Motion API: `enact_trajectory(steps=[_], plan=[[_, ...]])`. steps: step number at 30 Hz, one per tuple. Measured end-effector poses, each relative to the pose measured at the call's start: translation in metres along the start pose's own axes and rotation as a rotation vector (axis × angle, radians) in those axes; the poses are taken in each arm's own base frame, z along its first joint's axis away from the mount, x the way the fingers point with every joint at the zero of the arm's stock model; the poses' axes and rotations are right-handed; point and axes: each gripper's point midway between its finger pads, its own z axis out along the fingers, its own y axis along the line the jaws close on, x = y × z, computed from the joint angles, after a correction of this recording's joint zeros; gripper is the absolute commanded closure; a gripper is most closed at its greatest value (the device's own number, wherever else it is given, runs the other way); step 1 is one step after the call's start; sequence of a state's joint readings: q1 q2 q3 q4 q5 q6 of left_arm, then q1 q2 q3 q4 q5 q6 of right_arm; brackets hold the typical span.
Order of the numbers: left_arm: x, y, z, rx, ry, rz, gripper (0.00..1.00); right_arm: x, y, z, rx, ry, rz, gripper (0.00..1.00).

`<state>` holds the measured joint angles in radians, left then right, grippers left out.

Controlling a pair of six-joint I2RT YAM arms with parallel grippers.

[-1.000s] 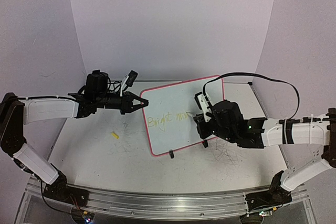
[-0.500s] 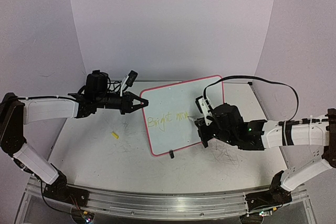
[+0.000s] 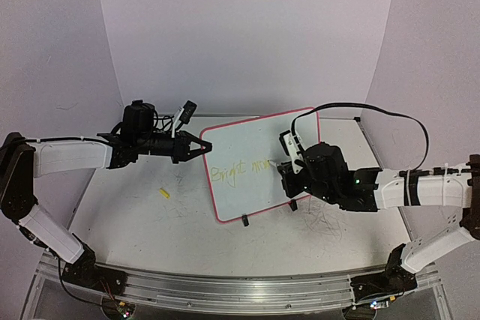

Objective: Write a sentence on the whiteboard

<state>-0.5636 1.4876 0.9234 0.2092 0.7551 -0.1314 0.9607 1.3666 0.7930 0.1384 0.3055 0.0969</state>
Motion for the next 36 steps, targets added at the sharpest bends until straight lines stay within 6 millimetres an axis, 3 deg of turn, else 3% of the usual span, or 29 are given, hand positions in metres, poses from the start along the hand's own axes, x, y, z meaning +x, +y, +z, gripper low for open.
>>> enact_trajectory(steps=[17, 28, 36], plan=[[0.0, 0.0, 0.0, 0.0, 0.0, 0.0, 1.0, -0.001, -0.005, -0.001, 0.03, -0.005, 0.014, 1.0], [0.0, 0.001, 0.0, -0.004, 0.0, -0.002, 1.0, 0.022, -0.003, 0.001, 0.01, 0.047, 0.02, 1.0], [0.0, 0.0, 0.0, 0.0, 0.0, -0.001, 1.0, 0.018, -0.004, -0.003, 0.001, 0.039, 0.026, 1.0]])
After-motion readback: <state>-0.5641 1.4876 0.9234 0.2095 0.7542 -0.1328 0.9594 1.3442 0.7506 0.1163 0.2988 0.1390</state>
